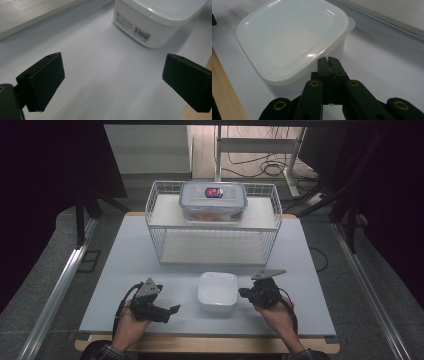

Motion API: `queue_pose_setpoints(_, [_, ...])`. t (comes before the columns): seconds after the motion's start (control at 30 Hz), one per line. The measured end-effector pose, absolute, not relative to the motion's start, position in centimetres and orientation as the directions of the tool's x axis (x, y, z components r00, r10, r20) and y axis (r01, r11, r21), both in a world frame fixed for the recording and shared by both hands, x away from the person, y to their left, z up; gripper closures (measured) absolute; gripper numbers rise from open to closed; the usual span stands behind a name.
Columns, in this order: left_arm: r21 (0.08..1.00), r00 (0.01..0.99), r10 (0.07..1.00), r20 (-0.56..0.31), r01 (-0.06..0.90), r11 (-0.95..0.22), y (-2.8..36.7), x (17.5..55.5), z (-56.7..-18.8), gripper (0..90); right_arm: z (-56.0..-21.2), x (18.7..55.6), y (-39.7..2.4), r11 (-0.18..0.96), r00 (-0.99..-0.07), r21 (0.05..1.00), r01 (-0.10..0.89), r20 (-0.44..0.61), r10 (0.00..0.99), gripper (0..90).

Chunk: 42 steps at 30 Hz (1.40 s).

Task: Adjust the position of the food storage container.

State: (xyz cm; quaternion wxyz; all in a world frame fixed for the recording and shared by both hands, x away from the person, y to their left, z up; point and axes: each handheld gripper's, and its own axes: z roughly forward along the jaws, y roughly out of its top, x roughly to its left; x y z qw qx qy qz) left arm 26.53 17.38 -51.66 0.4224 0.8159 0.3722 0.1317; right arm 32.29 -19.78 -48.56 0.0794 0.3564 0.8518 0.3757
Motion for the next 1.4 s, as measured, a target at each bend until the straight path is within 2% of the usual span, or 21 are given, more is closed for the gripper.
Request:
queue_pose_setpoints(0.17, [0.788,0.691,0.717,-0.093,0.491,-0.371,17.4,26.5,-51.6,3.7,-48.7,32.4,-19.4,0.473,-0.739,0.698,0.537,0.119,0.664,87.8])
queue_pose_setpoints(0.3, [0.780,0.686,0.724,-0.075,0.493,-0.386,17.5,26.4,-51.6,5.2,-48.4,32.2,-19.8,0.471,-0.732,0.708,0.526,0.094,0.675,82.9])
queue_pose_setpoints(0.57, [0.782,0.680,0.729,-0.081,0.496,-0.377,17.8,26.3,-51.6,6.6,-47.8,31.4,-20.6,0.454,-0.735,0.752,0.478,0.059,0.675,58.6])
queue_pose_setpoints(1.0, [0.783,0.689,0.717,-0.107,0.503,-0.367,18.1,26.1,-51.8,4.9,-48.0,30.8,-22.0,0.388,-0.722,0.783,0.486,0.109,0.683,19.3])
queue_pose_setpoints(1.17, [0.782,0.691,0.717,-0.095,0.497,-0.375,18.1,26.0,-52.0,3.9,-48.8,30.8,-22.1,0.406,-0.742,0.774,0.485,0.118,0.660,9.4])
queue_pose_setpoints(1.4, [0.783,0.688,0.720,-0.088,0.495,-0.377,18.1,26.0,-52.0,3.6,-48.9,30.9,-22.3,0.390,-0.742,0.781,0.488,0.136,0.656,6.3])
